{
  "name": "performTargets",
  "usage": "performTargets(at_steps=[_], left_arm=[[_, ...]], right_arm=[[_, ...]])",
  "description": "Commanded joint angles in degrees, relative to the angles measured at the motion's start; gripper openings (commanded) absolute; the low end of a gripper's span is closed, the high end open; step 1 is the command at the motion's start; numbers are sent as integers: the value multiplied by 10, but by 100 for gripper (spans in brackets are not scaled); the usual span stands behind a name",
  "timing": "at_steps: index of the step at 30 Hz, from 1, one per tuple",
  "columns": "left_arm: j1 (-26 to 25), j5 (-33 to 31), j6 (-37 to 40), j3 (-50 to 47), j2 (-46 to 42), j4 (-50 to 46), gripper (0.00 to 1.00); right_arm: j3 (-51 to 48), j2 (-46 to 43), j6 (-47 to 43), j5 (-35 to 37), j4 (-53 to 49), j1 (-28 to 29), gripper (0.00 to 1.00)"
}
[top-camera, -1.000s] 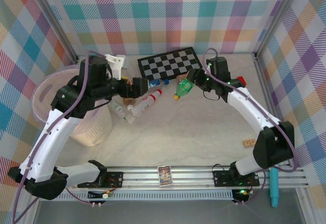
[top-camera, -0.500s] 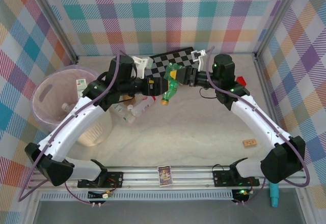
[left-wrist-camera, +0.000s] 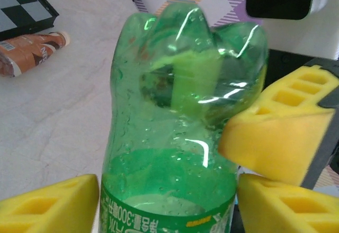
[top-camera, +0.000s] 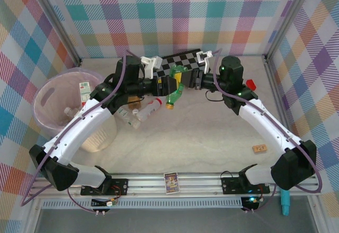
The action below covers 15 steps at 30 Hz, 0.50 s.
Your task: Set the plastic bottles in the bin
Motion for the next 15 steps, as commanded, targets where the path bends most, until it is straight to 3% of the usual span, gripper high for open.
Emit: performTargets(at_steps=[1, 4, 11, 13, 15], left_arm=[[-6, 42, -14, -9, -4, 38, 76], [-6, 55, -14, -21, -4, 45, 76], [-6, 34, -11, -26, -12, 44, 48], [-6, 27, -5, -21, -12, 35, 44], [-6, 20, 1, -16, -11, 27, 42]], right_arm=[[1, 8, 11, 0, 60, 9, 42], [0, 12, 21, 7, 75, 9, 42], [5, 19, 29, 1, 83, 8, 42], [5, 21, 27, 2, 80, 9, 43], [6, 23, 27, 4, 76, 9, 50]])
